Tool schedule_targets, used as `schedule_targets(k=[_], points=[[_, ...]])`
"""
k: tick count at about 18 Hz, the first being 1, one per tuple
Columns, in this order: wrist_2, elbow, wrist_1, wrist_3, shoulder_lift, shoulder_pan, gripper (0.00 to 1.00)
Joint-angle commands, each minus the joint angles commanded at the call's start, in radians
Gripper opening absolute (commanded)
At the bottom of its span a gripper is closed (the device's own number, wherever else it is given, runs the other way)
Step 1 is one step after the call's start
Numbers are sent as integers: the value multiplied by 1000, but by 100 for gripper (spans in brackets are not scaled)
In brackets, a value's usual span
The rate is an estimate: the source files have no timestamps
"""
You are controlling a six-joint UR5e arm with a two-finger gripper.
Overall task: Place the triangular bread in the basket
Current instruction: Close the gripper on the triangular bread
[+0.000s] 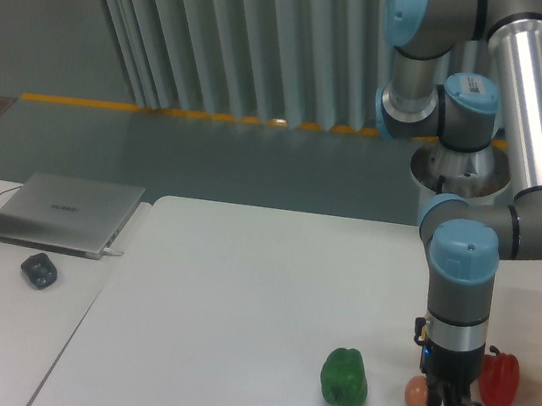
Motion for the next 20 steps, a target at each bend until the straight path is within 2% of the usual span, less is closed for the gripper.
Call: schedule_targets(k=[2, 20], points=[[0, 0, 43, 0, -12, -9, 100], [5, 8, 46, 5, -52, -12, 100]])
